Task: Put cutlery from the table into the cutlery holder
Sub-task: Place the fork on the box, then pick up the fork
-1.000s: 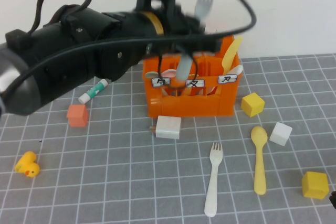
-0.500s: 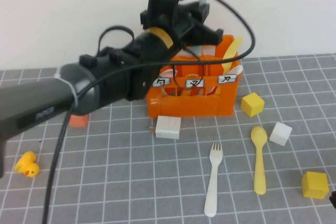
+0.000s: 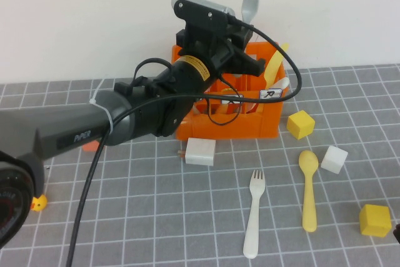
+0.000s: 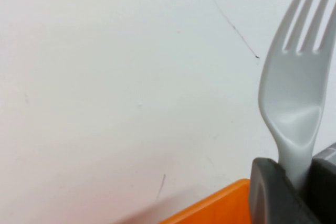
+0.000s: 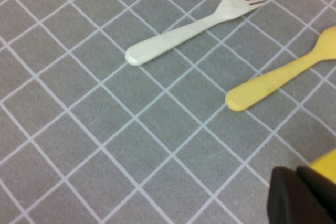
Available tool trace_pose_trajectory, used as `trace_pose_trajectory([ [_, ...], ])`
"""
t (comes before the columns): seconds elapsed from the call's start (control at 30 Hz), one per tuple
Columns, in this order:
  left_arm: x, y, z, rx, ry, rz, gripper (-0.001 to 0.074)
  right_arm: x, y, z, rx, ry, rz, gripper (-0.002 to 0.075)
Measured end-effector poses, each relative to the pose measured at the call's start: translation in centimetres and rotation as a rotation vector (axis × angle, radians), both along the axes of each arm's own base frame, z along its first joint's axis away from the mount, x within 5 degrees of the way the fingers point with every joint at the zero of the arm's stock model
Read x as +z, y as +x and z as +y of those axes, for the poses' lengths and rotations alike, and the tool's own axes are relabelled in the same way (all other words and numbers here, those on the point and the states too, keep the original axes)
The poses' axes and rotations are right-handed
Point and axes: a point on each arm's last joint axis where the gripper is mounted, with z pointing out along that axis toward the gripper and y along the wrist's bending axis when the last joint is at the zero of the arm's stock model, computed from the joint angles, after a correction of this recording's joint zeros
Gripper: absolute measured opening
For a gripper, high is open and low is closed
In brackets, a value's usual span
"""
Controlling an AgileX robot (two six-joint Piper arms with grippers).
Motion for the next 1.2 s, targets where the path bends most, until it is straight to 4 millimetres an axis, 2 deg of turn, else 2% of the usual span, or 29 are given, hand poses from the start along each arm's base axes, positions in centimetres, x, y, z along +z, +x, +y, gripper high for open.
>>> trace_pose_trajectory([
  [0.57, -1.1, -0.2, -0.1, -0.023, 0.098, 0.079, 0.0106, 0.0, 0.0, 0.0, 0.0, 0.0, 0.0, -0.0003],
  [0.63, -1.2, -0.2, -0.1, -0.027, 0.113, 0.079, 0.0134, 0.0, 0.0, 0.0, 0.0, 0.0, 0.0, -0.0003],
  [0.83, -1.7, -0.2, 0.0, -0.023, 0.156, 0.113, 0.0291, 0.0, 0.0, 0.0, 0.0, 0.0, 0.0, -0.0003],
  [0.93, -1.9, -0.2, 0.0, -0.019, 0.177, 0.132, 0.0316, 0.0, 0.0, 0.0, 0.0, 0.0, 0.0, -0.0003],
  [1.07, -1.1, -0.5, 0.4, -0.004, 0.207, 0.161, 0.0286, 0.0, 0.0, 0.0, 0.001, -0.004, -0.006, -0.0003],
  [1.13, 0.4, -1.0, 0.8, 0.007, 0.223, 0.16, 0.0225, 0.0, 0.1, 0.0, 0.014, -0.016, -0.021, -0.0003],
  [1.2, 3.0, -1.8, 1.4, 0.017, 0.242, 0.129, 0.013, 0.0, 0.1, -0.1, 0.02, -0.026, -0.035, -0.0003],
])
